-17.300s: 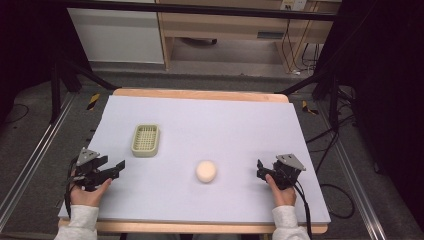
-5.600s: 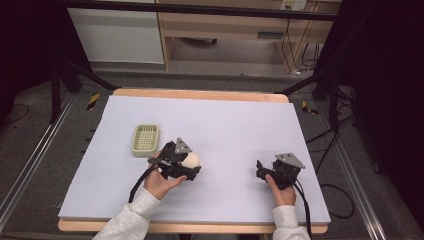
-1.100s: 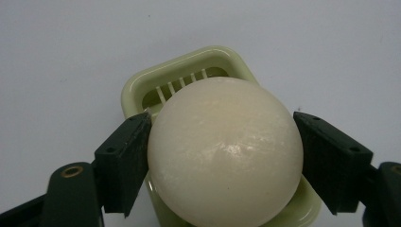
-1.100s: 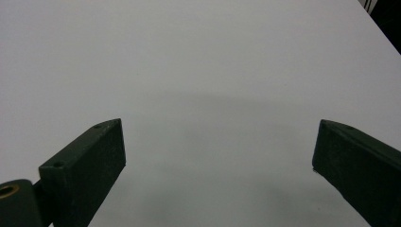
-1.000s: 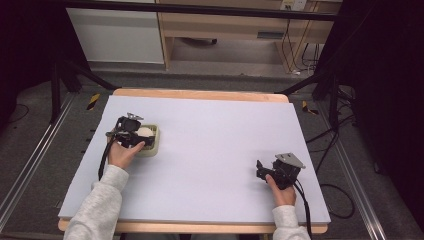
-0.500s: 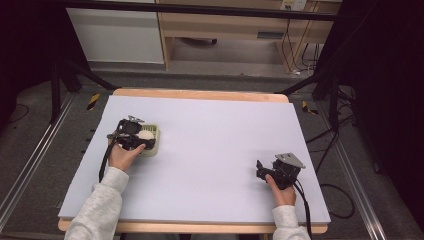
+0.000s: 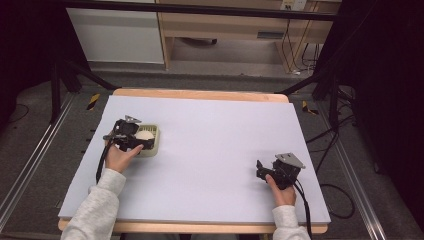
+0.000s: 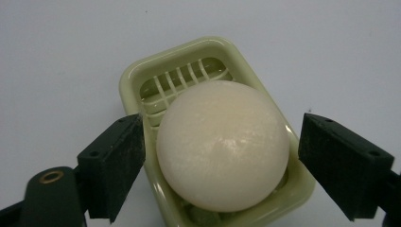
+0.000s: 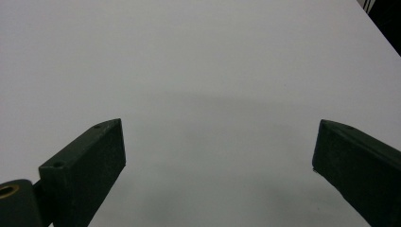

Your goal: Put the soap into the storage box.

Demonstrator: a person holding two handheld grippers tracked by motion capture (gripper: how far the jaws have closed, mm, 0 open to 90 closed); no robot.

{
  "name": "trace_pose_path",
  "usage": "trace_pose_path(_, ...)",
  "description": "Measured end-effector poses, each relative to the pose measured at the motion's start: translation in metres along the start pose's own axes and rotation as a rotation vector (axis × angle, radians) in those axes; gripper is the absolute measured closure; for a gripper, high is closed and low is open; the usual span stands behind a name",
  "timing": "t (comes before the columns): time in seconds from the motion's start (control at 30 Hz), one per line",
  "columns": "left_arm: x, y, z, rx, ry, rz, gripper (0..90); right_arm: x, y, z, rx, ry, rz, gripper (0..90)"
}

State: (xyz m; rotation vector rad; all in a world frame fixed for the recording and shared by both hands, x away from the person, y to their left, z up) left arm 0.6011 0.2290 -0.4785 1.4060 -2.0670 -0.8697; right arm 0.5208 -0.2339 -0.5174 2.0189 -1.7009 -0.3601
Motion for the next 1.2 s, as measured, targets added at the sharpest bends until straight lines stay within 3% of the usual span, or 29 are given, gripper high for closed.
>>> trace_pose_path(0.07, -0.002, 0.006, 0.003, 0.005, -0.002, -0.007, 14.1, 0.0, 0.0, 0.0, 0.0, -0.001, 0.0, 3.7)
trace_pose_path(0.23, -0.005, 0.024, 0.015, 0.058, 0.024, 0.026, 14.3, 0.0, 0.0, 0.0, 0.0, -0.001, 0.002, 3.7)
trace_pose_path(0.5, -0.005, 0.041, 0.034, 0.096, 0.022, 0.05, 14.1, 0.0, 0.0, 0.0, 0.0, -0.001, 0.002, 3.7)
trace_pose_path(0.7, -0.008, 0.045, 0.052, 0.113, 0.026, 0.041, 14.4, 0.0, 0.0, 0.0, -0.001, -0.001, 0.001, 3.7)
trace_pose_path(0.8, -0.012, 0.048, 0.064, 0.149, 0.053, 0.029, 15.8, 0.0, 0.0, 0.0, -0.004, -0.003, -0.004, 3.7)
trace_pose_path(1.0, -0.017, 0.052, 0.079, 0.148, 0.076, 0.024, 16.8, 0.0, 0.0, 0.0, 0.0, -0.001, 0.001, 3.7)
trace_pose_path(1.03, -0.021, 0.053, 0.087, 0.144, 0.096, 0.02, 17.2, 0.0, 0.0, 0.0, 0.0, -0.001, 0.001, 3.7)
trace_pose_path(1.2, -0.029, 0.054, 0.099, 0.13, 0.105, 0.002, 18.6, 0.0, -0.001, 0.0, -0.004, 0.001, -0.008, 3.7)
Point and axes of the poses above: each handheld gripper's, and its own axes: y roughly backward along the jaws, z roughly out of its underside, x roughly to its right, the point moved 6 cm from there along -y, roughly forward along the jaws, and after that the axes turned 6 degrees about y, right-handed, at the moved point
